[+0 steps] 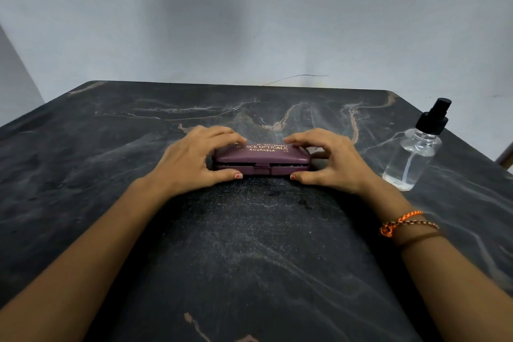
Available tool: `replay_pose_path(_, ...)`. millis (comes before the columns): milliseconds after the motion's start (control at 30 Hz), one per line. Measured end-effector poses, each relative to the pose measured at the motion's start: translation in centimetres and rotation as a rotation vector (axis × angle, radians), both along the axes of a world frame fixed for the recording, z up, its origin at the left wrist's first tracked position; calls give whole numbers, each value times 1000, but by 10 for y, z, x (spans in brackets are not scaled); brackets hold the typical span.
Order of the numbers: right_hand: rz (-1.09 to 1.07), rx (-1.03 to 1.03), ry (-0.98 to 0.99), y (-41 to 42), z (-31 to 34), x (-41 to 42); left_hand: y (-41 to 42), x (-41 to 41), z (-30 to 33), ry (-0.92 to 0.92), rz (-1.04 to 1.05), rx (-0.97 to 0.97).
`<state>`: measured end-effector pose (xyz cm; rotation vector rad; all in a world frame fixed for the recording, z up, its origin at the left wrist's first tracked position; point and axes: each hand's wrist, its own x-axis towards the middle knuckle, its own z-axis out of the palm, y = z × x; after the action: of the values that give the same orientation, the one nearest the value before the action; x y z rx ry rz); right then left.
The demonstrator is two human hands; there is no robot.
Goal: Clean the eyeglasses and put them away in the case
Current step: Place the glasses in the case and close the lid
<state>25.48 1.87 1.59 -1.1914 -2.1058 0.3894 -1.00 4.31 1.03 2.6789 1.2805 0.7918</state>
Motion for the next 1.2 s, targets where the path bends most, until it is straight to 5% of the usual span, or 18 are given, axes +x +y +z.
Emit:
replay_pose_path(100,-2,132,-189,-1,2,-4,-2,2,-2,-25,-107,101)
replay_pose_path(767,29,367,-440,-3,1,-13,-2,5,-5,156,-217,418)
replay_pose_path(1200,66,449,-437,-2,-2,-12,-4,6,-4,179,-210,446)
